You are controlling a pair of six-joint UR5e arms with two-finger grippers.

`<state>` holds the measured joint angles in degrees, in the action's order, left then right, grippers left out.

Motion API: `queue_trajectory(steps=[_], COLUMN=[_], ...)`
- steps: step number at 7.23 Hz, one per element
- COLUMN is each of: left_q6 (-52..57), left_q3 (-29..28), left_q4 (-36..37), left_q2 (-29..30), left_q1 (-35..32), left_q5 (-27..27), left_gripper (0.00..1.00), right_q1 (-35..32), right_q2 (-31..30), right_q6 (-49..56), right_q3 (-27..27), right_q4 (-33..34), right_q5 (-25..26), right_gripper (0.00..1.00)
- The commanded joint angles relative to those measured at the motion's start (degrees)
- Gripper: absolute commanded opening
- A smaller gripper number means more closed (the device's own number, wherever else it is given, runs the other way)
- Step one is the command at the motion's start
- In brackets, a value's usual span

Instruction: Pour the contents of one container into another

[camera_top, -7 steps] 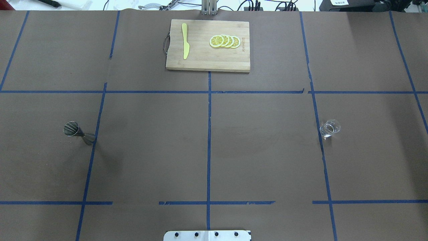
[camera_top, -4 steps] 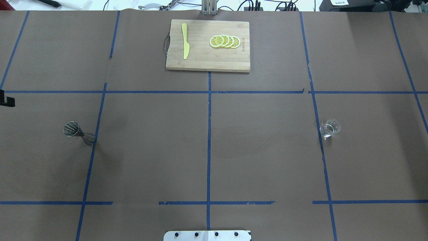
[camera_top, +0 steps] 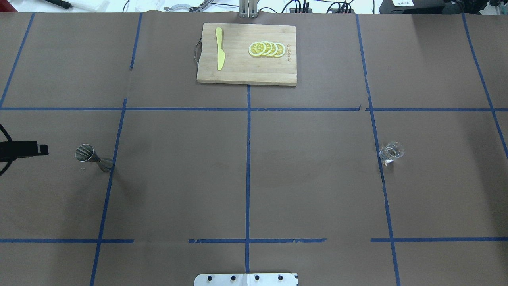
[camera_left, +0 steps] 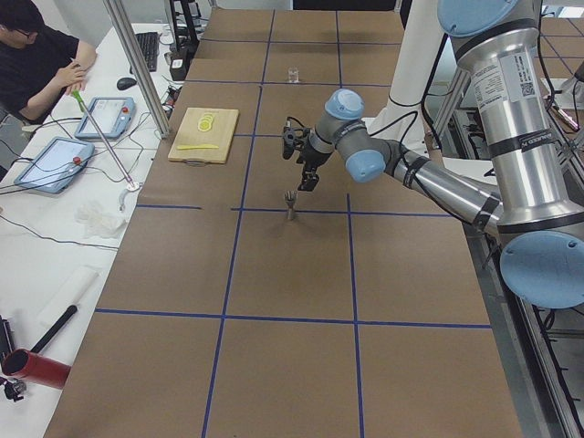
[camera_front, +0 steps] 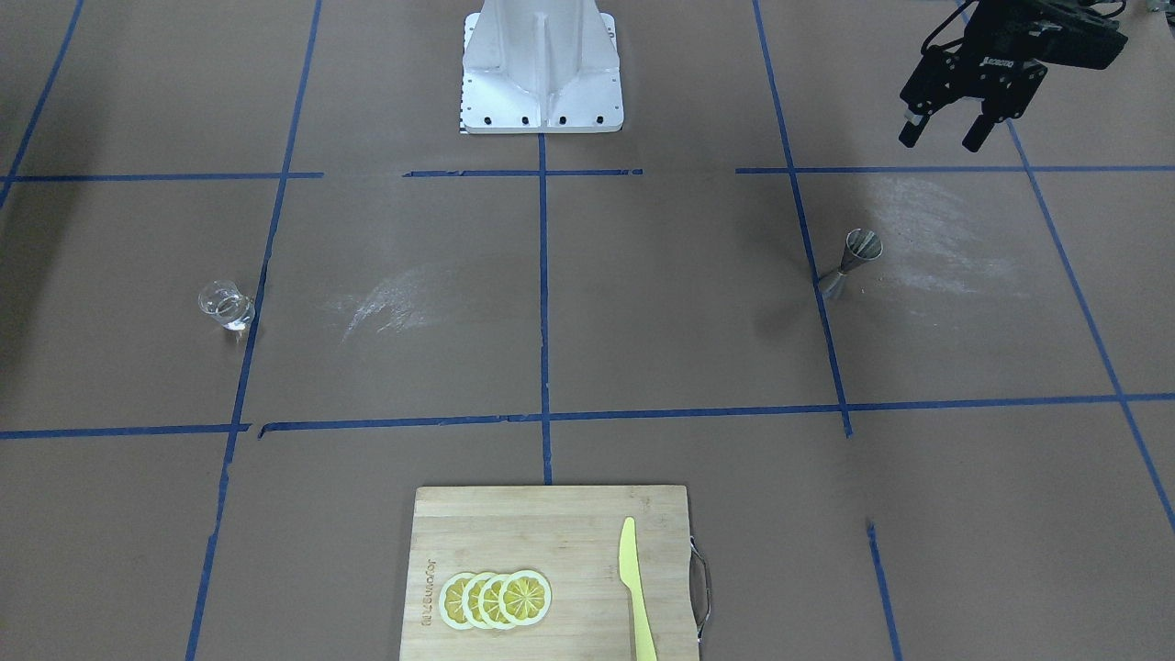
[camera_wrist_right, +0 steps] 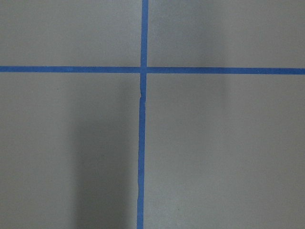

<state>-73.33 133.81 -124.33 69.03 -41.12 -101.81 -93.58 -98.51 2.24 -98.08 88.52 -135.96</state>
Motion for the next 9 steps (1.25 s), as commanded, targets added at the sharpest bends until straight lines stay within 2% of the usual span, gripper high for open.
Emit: queue_trajectory(steps=[1, 3, 4, 6, 7, 9], left_q6=[-12.1, -33.0, -36.2, -36.9, -37.3, -29.4], left_q3=[0.0, -0.3, -0.2, -0.6, -2.2, -4.3], left_q4=[-1.6, -1.6, -1.6, -1.3, -0.8, 0.2], left_q2=[-1.2, -3.1, -2.9, -2.8, -2.8, -2.9], left_q1=[15.8, 31.4, 34.0, 34.1, 34.1, 35.0], left_q5=[17.9, 38.2, 40.8, 41.1, 43.5, 43.7], left_gripper=[1.0, 1.0, 1.0, 1.0, 1.0, 1.0], right_q1=[0.0, 0.1, 0.0, 0.0, 0.0, 0.0], right_q2=[-0.2, -0.2, -0.2, -0.2, -0.2, -0.2], right_q6=[0.0, 0.0, 0.0, 0.0, 0.0, 0.0], right_q3=[0.0, -0.1, -0.1, -0.3, -0.3, -0.4], right_q4=[0.0, 0.0, 0.0, 0.0, 0.0, -0.1], right_q5=[-1.0, -1.9, -1.9, -1.9, -2.5, -3.4], right_gripper=[1.0, 1.0, 1.0, 1.0, 1.0, 1.0])
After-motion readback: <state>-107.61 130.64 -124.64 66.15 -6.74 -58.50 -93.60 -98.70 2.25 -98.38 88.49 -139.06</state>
